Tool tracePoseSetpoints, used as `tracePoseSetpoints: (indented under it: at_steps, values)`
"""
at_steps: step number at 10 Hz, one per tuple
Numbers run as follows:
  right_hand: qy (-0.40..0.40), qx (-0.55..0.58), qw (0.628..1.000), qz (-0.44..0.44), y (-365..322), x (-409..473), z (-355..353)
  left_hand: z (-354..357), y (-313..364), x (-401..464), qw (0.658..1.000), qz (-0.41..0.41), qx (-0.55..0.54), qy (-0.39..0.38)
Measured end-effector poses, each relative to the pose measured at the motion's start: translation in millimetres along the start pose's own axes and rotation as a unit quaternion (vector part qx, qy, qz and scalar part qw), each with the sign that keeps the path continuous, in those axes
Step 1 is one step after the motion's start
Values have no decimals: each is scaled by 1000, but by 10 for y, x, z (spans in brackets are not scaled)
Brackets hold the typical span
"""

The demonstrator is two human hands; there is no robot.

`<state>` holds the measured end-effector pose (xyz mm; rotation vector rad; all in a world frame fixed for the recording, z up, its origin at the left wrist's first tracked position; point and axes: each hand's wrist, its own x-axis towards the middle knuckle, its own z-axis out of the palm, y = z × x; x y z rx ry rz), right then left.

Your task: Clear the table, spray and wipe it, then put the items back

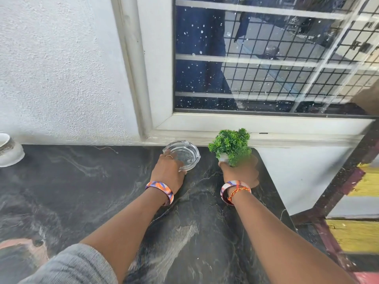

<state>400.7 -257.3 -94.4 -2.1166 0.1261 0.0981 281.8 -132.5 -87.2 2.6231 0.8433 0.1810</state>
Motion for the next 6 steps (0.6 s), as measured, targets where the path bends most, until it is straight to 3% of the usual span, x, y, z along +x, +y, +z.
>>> tracePoseSetpoints:
  at_steps: [3,6]
  values:
    - [-15,-3,1000,-15,88,-303,-323,-145,92,-524,997,29,-33,57]
    - [-135,-83,977,-145,397,-1043,-614,-157,-12,-1295,999,42,-12,5]
